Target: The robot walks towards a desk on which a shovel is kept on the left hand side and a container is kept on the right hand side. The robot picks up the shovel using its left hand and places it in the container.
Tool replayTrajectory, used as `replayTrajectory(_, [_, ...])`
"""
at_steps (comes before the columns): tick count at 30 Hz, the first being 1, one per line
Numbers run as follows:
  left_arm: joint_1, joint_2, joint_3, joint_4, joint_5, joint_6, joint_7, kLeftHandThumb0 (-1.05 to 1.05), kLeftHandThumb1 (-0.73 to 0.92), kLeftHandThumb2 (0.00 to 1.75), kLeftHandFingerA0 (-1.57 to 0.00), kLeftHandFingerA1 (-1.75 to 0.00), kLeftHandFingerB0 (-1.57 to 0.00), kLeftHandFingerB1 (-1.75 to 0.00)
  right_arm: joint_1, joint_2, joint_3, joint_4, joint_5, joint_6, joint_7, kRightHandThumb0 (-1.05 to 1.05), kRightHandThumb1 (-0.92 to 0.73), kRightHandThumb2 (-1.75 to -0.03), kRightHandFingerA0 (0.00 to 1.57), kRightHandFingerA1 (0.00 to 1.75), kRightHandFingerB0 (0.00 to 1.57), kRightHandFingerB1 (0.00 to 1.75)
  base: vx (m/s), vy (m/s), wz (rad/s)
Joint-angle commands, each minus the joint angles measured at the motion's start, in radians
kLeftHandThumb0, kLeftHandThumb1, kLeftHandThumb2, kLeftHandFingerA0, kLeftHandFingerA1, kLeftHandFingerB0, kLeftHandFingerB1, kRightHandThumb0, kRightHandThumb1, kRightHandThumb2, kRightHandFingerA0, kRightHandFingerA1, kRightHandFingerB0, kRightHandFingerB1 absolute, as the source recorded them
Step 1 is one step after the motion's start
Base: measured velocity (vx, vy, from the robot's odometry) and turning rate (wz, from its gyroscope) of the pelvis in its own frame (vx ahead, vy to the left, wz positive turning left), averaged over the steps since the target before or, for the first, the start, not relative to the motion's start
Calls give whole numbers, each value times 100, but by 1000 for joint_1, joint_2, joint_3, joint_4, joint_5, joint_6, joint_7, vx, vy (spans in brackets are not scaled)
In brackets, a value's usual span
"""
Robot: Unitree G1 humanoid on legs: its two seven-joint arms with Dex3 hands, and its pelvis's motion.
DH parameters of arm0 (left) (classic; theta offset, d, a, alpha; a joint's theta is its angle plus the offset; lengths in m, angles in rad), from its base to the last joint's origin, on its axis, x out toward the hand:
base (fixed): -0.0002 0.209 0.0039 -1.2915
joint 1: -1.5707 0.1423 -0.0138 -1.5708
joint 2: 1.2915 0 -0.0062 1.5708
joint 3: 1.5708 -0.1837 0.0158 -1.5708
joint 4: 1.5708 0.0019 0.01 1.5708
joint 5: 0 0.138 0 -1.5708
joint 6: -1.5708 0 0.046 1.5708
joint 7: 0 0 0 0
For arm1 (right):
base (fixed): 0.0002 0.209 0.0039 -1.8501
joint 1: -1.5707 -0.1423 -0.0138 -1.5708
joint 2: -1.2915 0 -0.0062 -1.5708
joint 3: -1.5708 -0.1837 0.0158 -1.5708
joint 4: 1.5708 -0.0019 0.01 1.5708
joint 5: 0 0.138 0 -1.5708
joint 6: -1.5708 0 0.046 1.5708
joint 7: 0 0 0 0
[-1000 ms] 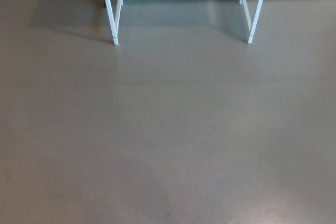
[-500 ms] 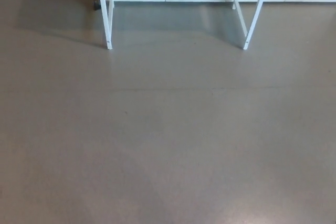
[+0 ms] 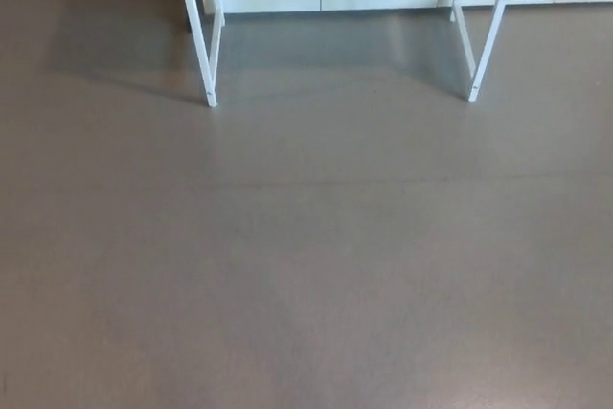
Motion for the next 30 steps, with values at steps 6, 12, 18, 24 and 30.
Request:
replayTrajectory(6, [15,15,-4,-6,16,-69,3,-17,57,56,-34,-44,-35,-36,3,-8,8,11,0,-35,-1,-31,-62,-58,49,50,34,38,268,206,-13])
replayTrajectory(12, [17,15,-10,-13,13,-66,-2,-18,57,56,-35,-45,-34,-36,1,-10,9,5,10,-22,3,-29,-62,-59,48,50,34,38,210,107,3])
replayTrajectory(18, [15,-8,-3,-23,-15,-41,-6,-21,56,57,-38,-47,-33,-37,9,-7,17,4,-2,-28,-6,-28,-62,-58,52,51,36,38,188,-67,8])
replayTrajectory(24, [15,-42,-31,-35,7,-59,1,-13,58,56,-33,-43,-34,-36,17,-16,22,5,0,-40,6,-30,-63,-59,49,50,34,38,271,-248,8])
replayTrajectory(30, [22,-91,-20,-88,-18,-11,46,-11,59,57,-35,-44,-34,-36,21,-18,32,15,-5,-47,10,-29,-62,-58,52,51,35,38,180,-36,-8])
